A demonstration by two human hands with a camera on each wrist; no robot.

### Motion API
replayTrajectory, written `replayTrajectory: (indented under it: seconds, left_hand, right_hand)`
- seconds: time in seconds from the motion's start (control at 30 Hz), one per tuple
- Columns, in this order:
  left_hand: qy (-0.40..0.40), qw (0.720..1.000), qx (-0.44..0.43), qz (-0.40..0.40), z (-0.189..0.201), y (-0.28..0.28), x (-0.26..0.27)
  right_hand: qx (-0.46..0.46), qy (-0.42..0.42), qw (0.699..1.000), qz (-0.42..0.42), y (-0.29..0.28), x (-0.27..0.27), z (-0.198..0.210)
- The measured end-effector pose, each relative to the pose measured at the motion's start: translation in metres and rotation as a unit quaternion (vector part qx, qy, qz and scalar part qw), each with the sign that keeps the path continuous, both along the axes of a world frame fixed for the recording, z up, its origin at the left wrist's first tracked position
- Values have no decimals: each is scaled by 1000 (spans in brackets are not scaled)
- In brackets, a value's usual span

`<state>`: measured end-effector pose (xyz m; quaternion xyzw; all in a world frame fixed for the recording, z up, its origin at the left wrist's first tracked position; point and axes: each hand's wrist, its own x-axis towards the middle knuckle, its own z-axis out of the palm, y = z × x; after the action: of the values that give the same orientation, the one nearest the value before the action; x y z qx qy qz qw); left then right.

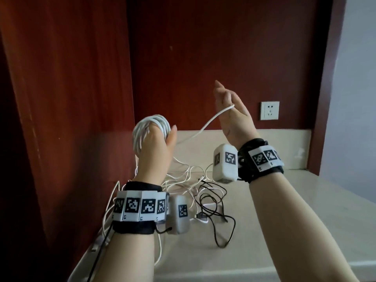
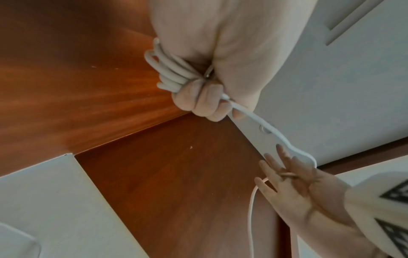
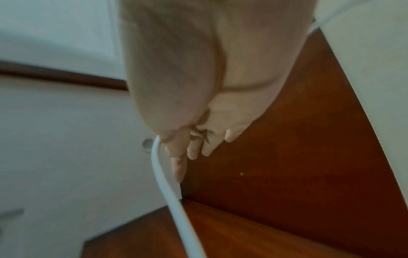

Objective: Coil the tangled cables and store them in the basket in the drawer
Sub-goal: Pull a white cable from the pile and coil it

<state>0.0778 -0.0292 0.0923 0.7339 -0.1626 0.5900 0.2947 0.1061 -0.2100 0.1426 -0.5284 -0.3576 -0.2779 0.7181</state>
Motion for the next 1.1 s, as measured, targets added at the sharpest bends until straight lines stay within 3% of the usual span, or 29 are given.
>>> replayTrajectory:
  seconds: [0.07,0.13,0.17,0.27,0.3,0.37,0.43,0.53,0.6,0.63,0.67,0.7,0.77,0.83,0.87,0.9,0.93,1.0,1.03,1.07,1.1]
  left_hand:
    - [-1,1000,-5,6,0,-2,5]
    - [1,1000,-24,9,-2,-3,7]
    - [0,999,-29,16,-4,-2,8]
    - [32,997,-68,25,-9,-2,8]
    - [55,995,-78,25,-9,-2,7]
    - [96,991,-89,38,-11,0,9]
    - [140,984,-82,67,-12,7,16]
    - [196,977,18,87,-18,7,32]
    - [291,951,85,52,-22,-2,36]
    - [379,921,82,-22,-23,-6,36]
    - [471,871,55,-126,-25,-9,34]
    - [543,807,22,-233,-26,-12,32]
    - [586,682,-80,-429,-29,-13,29]
    - [560,579,-216,-553,-26,-13,27]
    - [543,553,-271,-570,-23,-14,29]
    - [526,555,-314,-563,-20,-15,32]
    - [511,576,-346,-536,-17,-16,35]
    - [487,639,-372,-465,-12,-17,39]
    - [480,666,-373,-432,-12,-18,41]
    - [479,685,-368,-407,-13,-19,43]
    - [484,698,-358,-388,-14,-20,44]
  right_hand:
    - [-123,-7,990,-63,-12,4,11]
    - [-247,25,949,-193,-29,14,21]
    - [-291,49,913,-282,-42,22,23]
    - [-372,166,760,-506,-89,41,7]
    - [-379,221,723,-534,-104,45,-4]
    - [-372,340,684,-527,-129,47,-29]
    - [-397,400,625,-540,-137,36,-49]
    - [-528,390,514,-552,-140,29,-59]
    - [-613,331,444,-563,-130,31,-51]
    - [-628,278,436,-582,-122,36,-44]
    - [-635,232,462,-574,-114,47,-37]
    - [-622,188,536,-538,-104,53,-31]
    - [-617,223,626,-421,-90,71,-27]
    - [-675,273,608,-317,-83,79,-34]
    - [-719,278,559,-304,-85,82,-42]
    - [-719,289,546,-318,-93,99,-49]
    - [-729,291,518,-341,-96,109,-58]
    - [-734,291,503,-353,-89,107,-64]
    - [-697,295,566,-327,-80,101,-63]
    - [-626,325,648,-286,-70,92,-59]
    - [-557,302,729,-258,-66,93,-56]
